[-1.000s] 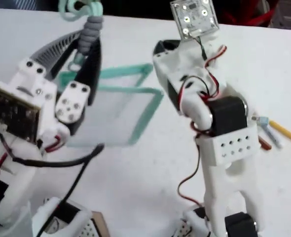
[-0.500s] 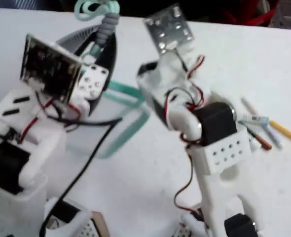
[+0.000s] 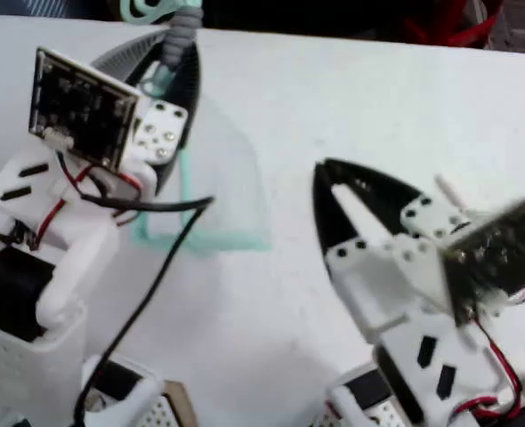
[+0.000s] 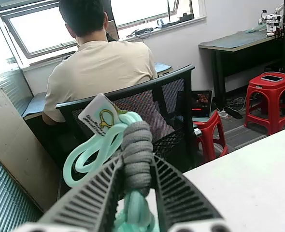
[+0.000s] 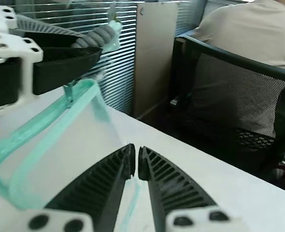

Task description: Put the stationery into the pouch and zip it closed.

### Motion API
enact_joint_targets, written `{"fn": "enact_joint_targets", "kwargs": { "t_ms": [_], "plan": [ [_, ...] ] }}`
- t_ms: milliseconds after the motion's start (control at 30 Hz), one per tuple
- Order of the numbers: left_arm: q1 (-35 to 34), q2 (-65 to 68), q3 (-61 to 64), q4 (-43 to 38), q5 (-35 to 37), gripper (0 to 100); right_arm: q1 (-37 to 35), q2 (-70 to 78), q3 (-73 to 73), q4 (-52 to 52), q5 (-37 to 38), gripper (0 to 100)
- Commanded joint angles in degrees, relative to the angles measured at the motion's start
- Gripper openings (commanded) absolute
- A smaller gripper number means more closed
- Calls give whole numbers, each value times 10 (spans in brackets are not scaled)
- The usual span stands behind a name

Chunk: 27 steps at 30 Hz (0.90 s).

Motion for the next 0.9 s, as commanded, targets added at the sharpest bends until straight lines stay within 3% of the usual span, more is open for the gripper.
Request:
{"fn": "enact_joint_targets", "kwargs": {
  "t_ms": [0,233,433,700,800,867],
  "plan": [
    [0,-4,-30,-3,-3,22,30,-3,53,-49,1,20],
    [62,-4,-31,21,-7,22,15,-3,201,-143,-4,19],
    [65,-4,-31,15,-7,22,-175,-36,297,-140,-71,19],
    [40,-36,-53,12,-4,23,-318,-168,364,-196,-100,19],
    [44,-59,-52,18,-4,23,-318,-180,412,-243,-79,19],
    [44,-75,-52,34,-4,23,-275,-192,415,-244,-76,19]
  ]
}}
